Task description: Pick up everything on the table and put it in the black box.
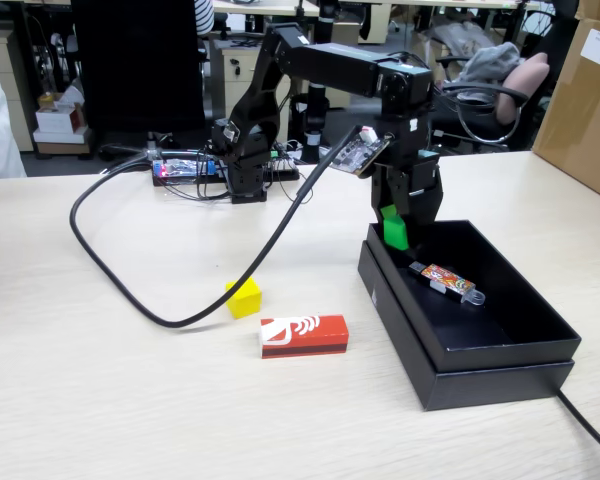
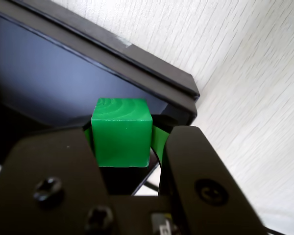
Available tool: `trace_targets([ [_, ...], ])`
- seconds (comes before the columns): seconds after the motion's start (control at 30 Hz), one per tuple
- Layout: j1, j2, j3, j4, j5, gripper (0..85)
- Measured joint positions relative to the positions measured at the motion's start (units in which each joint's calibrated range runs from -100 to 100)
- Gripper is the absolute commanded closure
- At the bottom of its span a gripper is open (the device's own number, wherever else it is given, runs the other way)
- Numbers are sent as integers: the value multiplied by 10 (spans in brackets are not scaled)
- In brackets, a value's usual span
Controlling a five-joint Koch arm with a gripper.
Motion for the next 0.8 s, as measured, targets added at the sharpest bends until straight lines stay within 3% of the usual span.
trace_targets([
  [0.07, -1, 11, 0, 0, 0, 789],
  [0.13, -1, 18, 0, 0, 0, 706],
  [0.27, -2, 19, -1, 0, 0, 698],
  [0.33, -3, 19, -1, 0, 0, 592],
  [0.37, -3, 19, -2, 0, 0, 579],
  [0.8, -5, -20, -7, 1, 0, 577],
])
